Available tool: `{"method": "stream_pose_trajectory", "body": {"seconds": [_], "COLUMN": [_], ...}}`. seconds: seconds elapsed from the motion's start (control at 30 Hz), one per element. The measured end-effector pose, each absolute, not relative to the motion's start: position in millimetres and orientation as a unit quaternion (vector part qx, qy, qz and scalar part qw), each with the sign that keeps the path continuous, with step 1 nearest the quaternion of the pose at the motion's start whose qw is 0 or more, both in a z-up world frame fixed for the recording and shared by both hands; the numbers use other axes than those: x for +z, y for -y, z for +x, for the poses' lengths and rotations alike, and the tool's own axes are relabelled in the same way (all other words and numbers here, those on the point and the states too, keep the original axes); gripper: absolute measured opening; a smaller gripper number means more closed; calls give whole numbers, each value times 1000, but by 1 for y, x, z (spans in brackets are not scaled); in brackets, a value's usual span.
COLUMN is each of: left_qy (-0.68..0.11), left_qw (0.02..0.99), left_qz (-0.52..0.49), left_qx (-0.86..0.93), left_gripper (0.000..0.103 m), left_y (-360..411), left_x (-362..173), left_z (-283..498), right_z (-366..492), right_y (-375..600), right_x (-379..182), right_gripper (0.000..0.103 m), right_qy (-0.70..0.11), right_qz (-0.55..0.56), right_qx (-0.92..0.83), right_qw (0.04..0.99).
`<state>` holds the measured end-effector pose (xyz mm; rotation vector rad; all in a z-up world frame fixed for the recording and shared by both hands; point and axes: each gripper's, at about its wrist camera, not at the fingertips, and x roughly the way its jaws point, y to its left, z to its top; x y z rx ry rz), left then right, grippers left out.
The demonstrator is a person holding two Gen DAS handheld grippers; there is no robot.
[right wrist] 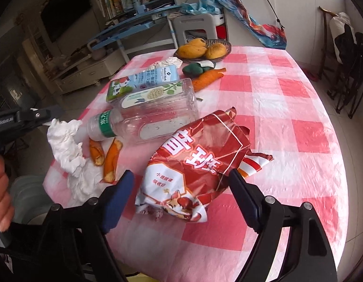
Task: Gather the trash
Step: 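Grasp the crumpled white tissue with left tool while right tool grasps red snack bag, then carry tissue and snack bag down to the yellow bin and open both tools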
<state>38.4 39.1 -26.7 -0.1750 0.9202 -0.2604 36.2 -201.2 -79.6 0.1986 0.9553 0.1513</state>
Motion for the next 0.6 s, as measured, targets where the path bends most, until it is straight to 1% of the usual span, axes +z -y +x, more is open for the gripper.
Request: {"method": "stream_pose_trajectory", "body": {"seconds": [0.07,0.13,0.2,0.27,0.33,0.43,0.5,0.6], "left_qy": [-444,-445,-445,-443,-442,-439,-437,-429], "left_qw": [883,883,883,883,884,885,886,890], "left_qz": [-82,-80,-81,-83,-84,-83,-84,-84], "left_qx": [-127,-127,-127,-127,-128,-127,-129,-131], "left_gripper": [6,6,6,6,6,6,6,6], "left_y": [-37,-36,-37,-37,-38,-39,-39,-41], "left_x": [-28,-28,-28,-28,-27,-26,-24,-21], "left_z": [38,38,38,38,37,36,35,33], "right_z": [40,44,42,41,39,34,27,10], "right_y": [196,185,180,186,194,204,209,220], "right_x": [-85,-93,-96,-94,-90,-86,-80,-60], "right_gripper": [85,85,71,52,45,40,39,39], "right_qy": [-466,-476,-470,-468,-465,-457,-445,-401], "right_qz": [89,58,22,24,36,50,66,107], "right_qx": [67,63,54,62,76,93,116,184], "right_qw": [878,876,881,881,881,883,886,891]}}
